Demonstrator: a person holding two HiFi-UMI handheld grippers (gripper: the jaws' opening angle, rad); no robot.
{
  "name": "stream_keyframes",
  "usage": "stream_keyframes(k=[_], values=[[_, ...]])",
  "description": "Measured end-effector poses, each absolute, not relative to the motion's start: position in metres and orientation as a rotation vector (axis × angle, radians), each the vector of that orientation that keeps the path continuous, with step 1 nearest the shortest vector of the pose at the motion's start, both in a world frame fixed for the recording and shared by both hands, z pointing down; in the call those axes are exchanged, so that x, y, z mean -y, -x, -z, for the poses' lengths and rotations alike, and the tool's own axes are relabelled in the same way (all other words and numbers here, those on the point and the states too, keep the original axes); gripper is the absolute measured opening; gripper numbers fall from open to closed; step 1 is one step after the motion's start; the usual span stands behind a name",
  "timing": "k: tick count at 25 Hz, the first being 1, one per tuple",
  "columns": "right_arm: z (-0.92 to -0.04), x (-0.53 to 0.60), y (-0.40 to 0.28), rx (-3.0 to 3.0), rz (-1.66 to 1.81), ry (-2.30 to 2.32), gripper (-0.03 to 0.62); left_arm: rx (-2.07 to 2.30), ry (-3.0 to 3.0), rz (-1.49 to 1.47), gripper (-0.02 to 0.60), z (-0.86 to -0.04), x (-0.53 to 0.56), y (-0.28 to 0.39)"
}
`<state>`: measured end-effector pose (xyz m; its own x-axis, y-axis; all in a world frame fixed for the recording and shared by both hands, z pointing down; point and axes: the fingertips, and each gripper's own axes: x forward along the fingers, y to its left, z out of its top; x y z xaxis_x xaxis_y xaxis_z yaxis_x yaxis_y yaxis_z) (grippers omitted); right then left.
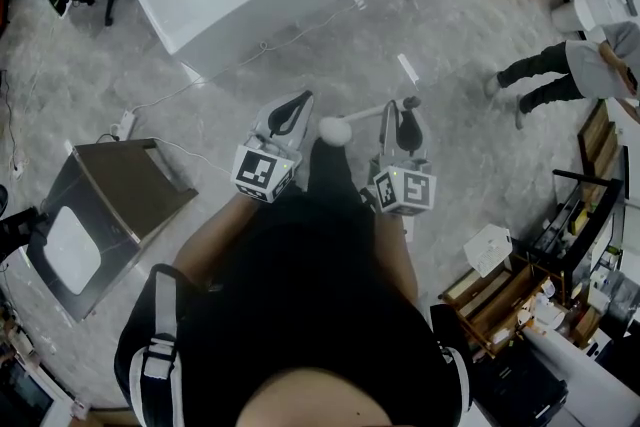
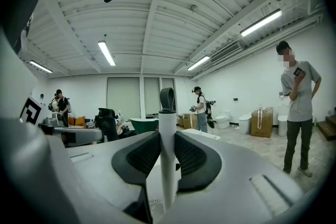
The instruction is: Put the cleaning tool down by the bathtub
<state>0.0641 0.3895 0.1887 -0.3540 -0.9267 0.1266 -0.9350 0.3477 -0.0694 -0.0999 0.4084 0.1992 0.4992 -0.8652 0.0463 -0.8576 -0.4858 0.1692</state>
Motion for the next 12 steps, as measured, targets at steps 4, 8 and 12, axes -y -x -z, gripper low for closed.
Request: stream_keyframes(k=[4,8,12], values=[[-0.193,-0.363,-0.070,2.527,-0.201,-1.734,0.087,1.501,-2.560,0.072,0.008,-0.202,-0.382,0.093],[-0.196,-0.334,-0.080,2.536,-0.211,-1.719,0.087,1.503,-2.552,0.069,0.008,-0.204,-0.351,0.080],[-0.198,-0.299,-0.092,2.546,-0.221,-1.692,0.087,1.506,-2.546,0.067,0.006,-0.205,-0.313,0.062]])
